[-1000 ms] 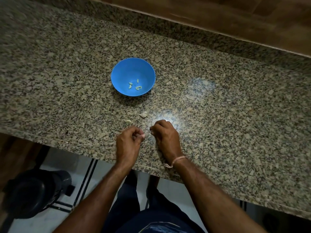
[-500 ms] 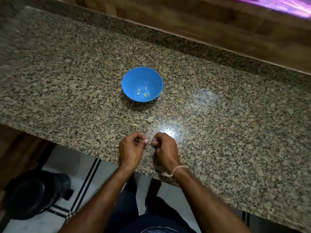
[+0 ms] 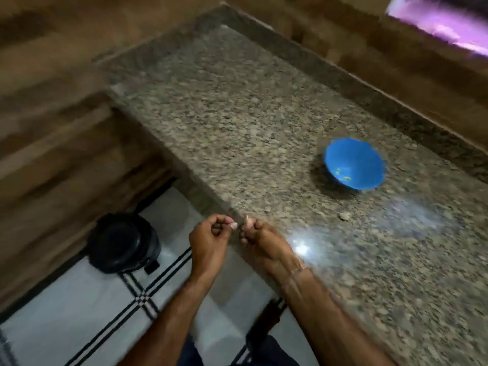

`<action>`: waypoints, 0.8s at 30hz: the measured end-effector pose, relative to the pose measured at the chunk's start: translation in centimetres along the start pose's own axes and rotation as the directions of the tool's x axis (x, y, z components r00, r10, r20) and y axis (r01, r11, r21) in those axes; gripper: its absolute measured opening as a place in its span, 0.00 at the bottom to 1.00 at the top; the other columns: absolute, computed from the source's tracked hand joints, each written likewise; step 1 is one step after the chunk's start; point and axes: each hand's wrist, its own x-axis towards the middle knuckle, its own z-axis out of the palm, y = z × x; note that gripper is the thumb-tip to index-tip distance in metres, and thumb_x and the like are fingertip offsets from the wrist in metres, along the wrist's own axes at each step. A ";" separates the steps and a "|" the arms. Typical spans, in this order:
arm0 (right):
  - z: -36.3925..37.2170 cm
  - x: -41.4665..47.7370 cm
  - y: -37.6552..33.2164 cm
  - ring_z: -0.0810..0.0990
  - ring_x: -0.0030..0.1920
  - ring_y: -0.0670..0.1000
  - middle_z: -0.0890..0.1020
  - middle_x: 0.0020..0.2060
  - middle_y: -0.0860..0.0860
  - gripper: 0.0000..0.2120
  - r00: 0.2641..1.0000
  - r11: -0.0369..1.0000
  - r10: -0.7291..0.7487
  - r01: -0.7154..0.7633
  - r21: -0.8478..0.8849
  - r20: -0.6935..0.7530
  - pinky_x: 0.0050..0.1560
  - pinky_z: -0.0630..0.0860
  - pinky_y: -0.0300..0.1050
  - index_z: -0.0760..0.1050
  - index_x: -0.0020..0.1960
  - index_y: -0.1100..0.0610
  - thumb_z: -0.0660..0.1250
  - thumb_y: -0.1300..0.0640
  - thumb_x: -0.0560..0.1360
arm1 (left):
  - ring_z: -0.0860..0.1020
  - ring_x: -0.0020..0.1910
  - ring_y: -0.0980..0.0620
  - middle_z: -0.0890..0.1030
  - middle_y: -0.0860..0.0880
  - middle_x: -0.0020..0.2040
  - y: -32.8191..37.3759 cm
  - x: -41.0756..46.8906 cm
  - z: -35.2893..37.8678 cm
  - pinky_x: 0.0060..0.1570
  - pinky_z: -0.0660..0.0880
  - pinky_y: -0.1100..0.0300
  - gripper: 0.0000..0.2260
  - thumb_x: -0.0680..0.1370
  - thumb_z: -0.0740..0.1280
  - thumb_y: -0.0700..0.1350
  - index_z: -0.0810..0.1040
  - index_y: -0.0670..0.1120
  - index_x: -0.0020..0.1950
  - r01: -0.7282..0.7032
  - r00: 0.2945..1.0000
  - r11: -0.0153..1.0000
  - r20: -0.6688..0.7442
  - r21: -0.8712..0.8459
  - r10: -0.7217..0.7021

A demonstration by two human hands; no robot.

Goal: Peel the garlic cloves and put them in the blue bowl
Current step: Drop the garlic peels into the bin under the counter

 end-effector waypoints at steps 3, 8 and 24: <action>7.9 1.9 3.9 0.72 0.32 0.47 0.73 0.33 0.52 0.19 0.994 0.994 0.072 -0.065 -0.084 0.082 0.33 0.73 0.37 0.74 0.38 0.57 0.57 0.72 0.83 | 0.83 0.39 0.61 0.85 0.56 0.38 -3.5 1.1 -8.4 0.44 0.79 0.60 0.08 0.77 0.76 0.40 0.83 0.52 0.42 0.045 0.990 0.997 -0.128 -0.063 -0.053; 19.8 4.5 11.5 0.75 0.29 0.46 0.76 0.35 0.53 0.16 0.978 0.974 0.180 -0.163 -0.157 0.103 0.32 0.76 0.37 0.74 0.42 0.59 0.56 0.73 0.83 | 0.82 0.39 0.62 0.85 0.54 0.39 -9.7 2.4 -22.2 0.44 0.79 0.61 0.05 0.77 0.75 0.39 0.83 0.48 0.43 0.112 0.951 0.987 -0.275 -0.117 -0.141; 35.2 18.2 24.5 0.75 0.36 0.49 0.78 0.36 0.55 0.10 0.900 0.865 0.433 -0.398 -0.305 0.053 0.35 0.79 0.39 0.78 0.47 0.61 0.60 0.67 0.84 | 0.82 0.40 0.62 0.85 0.58 0.38 -23.5 10.3 -37.8 0.45 0.80 0.59 0.06 0.77 0.76 0.43 0.83 0.52 0.42 0.378 0.772 0.892 -0.448 -0.247 -0.451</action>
